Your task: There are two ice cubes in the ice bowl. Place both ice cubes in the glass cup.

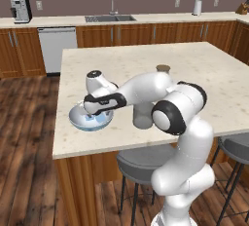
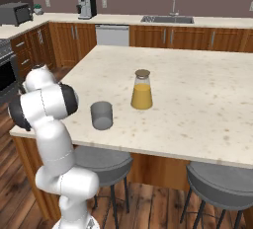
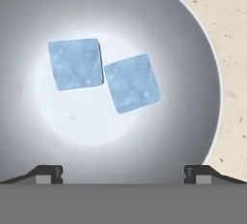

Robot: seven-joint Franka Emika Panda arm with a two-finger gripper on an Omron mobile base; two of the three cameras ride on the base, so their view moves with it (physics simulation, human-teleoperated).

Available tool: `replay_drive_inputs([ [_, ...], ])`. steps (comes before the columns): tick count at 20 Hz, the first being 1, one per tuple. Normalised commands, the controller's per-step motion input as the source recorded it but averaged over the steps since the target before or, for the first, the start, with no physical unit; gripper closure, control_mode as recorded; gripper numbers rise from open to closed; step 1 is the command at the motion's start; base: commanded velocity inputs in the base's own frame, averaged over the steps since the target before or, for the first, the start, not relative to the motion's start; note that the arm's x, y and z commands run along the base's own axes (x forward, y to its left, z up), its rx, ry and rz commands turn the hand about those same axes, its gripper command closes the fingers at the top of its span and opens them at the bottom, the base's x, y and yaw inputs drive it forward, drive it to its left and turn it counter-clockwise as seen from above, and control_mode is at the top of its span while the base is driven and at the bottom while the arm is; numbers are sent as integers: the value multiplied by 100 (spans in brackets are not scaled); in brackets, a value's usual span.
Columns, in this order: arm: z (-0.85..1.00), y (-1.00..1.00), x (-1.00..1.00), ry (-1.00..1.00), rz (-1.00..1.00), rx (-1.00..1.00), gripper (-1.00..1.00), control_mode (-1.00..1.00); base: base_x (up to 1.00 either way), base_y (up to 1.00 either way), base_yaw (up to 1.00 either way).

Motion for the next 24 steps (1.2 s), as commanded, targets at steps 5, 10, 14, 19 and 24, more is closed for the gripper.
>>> replay_drive_inputs([
  [5, -19, 0, 31, 0, 0, -3, -100, -100, 0, 0, 0],
  [10, -25, 0, 27, 0, 0, -2, -100, -100, 0, 0, 0],
  [14, -26, -5, 18, 0, 0, 0, -100, -100, 0, 0, 0],
  [19, -18, -15, 21, 1, 0, 0, -100, -100, 0, 0, 0],
  [24, -10, -9, 19, 2, 0, 0, -100, -100, 0, 0, 0],
])
